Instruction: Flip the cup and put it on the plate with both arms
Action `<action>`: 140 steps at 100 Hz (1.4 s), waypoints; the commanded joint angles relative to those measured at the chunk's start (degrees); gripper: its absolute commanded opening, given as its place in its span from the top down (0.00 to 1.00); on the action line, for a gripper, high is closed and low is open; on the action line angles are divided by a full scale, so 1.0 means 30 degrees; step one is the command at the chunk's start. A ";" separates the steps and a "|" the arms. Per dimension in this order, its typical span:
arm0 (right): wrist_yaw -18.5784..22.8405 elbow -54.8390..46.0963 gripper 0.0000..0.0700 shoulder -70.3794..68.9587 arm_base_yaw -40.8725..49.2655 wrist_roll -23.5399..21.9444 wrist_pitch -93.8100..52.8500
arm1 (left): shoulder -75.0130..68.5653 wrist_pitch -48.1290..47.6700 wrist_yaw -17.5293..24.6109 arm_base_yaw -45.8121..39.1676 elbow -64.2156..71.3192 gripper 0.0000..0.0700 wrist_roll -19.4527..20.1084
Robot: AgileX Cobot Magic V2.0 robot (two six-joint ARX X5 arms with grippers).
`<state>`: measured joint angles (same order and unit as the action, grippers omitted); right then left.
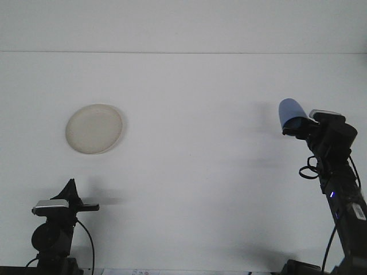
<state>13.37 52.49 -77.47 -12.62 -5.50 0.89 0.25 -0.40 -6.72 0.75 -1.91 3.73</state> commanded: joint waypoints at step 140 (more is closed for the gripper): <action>-0.3483 0.9653 0.48 -0.6462 2.1944 0.0117 -2.3197 | -0.0022 0.0204 -0.0073 -0.0036 0.0350 0.98 -0.0022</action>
<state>2.94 80.23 -95.94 52.40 -4.58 -68.75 0.25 -0.40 -6.72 0.75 -1.91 3.73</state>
